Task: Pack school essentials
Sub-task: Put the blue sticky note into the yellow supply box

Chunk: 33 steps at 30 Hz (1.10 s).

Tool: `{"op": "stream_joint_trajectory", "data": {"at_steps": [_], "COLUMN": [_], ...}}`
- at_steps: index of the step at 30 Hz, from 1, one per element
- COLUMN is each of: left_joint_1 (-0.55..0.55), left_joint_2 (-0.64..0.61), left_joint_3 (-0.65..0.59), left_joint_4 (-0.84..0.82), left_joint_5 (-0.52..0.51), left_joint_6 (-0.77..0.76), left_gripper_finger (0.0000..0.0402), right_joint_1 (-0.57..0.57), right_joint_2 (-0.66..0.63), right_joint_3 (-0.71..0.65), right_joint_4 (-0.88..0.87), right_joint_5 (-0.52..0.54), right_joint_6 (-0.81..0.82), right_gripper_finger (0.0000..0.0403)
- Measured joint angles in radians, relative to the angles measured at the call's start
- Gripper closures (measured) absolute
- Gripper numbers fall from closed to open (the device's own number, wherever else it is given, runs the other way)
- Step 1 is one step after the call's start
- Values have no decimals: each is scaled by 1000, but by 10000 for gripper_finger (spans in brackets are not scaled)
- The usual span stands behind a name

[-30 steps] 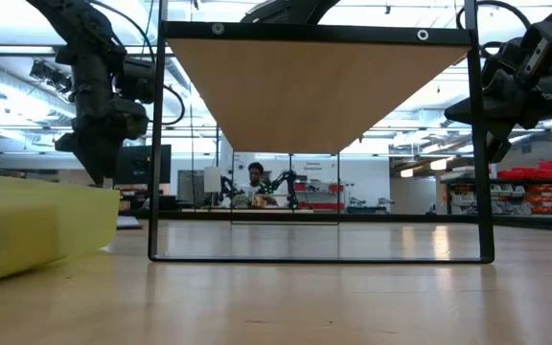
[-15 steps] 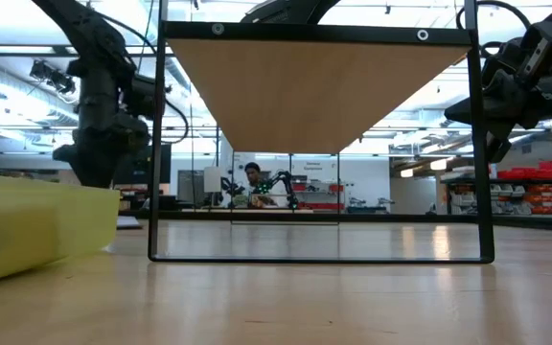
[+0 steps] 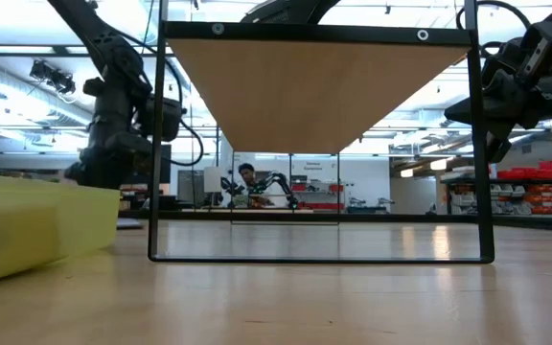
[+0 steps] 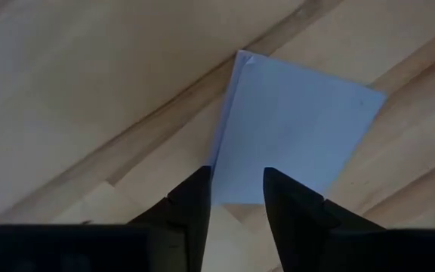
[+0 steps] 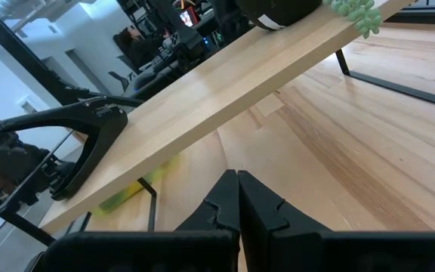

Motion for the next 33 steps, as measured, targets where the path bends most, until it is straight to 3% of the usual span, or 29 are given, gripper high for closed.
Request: {"op": "stream_joint_trajectory", "data": {"at_steps": [22, 28, 33], "left_joint_1": [-55, -127, -178], "left_joint_2": [24, 21, 19], "left_joint_3": [-3, -36, -56], "left_joint_4": [61, 85, 93], "left_joint_5": [2, -75, -117], "left_joint_6": [-3, -42, -81], "left_gripper_finger": [291, 298, 328], "right_joint_1": [0, 0, 0], "right_joint_2": [0, 0, 0], "right_joint_3": [0, 0, 0], "right_joint_4": [0, 0, 0], "right_joint_5": [0, 0, 0], "right_joint_6": [0, 0, 0], "right_gripper_finger": [397, 397, 397]}}
